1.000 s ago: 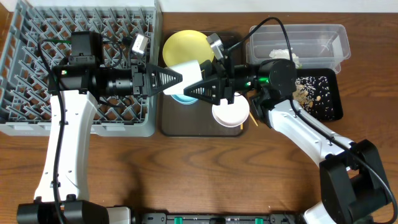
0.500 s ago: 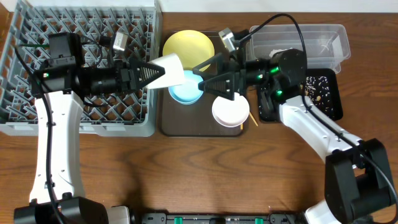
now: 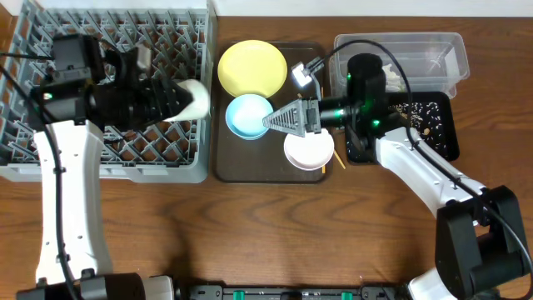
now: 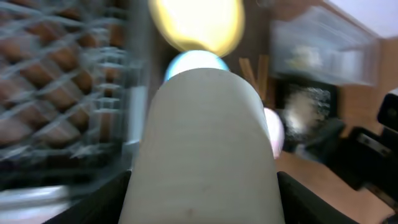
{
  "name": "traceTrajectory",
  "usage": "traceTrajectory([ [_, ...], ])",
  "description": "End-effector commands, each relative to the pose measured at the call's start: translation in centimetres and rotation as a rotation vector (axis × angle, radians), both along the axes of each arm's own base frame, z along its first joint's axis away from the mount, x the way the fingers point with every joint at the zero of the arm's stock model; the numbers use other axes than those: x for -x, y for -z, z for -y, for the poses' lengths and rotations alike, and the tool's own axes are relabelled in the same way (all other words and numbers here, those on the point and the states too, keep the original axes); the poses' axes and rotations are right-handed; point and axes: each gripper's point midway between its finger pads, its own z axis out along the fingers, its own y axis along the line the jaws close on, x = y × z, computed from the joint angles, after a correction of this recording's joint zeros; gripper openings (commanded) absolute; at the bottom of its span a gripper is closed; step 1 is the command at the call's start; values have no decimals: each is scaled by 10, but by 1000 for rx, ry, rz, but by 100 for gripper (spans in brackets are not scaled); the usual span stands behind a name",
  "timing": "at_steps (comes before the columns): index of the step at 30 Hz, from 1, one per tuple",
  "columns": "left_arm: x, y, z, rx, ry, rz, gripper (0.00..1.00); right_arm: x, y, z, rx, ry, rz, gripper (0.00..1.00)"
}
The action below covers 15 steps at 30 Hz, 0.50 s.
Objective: Sort waste into correct bins and load items into the dishwasher
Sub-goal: 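Carry the white cup left toward the rack with the left gripper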
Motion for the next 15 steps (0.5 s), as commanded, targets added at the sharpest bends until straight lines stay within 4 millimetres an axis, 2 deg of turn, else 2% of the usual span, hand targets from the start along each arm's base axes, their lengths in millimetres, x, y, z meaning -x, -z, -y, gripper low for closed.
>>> traceTrajectory([
  [1, 5, -6, -40, -225, -117, -22, 46, -22, 21, 4, 123, 130, 110, 99],
  [4, 17, -7, -50, -313, -141, -73, 46, -27, 48, 6, 249, 216, 54, 99],
  [7, 25, -1, -48, -345, -125, -116, 46, -24, 61, 2, 321, 242, 56, 99],
  [15, 24, 12, -44, -406, -96, -159, 46, -14, 74, -17, 406, 258, 95, 99],
])
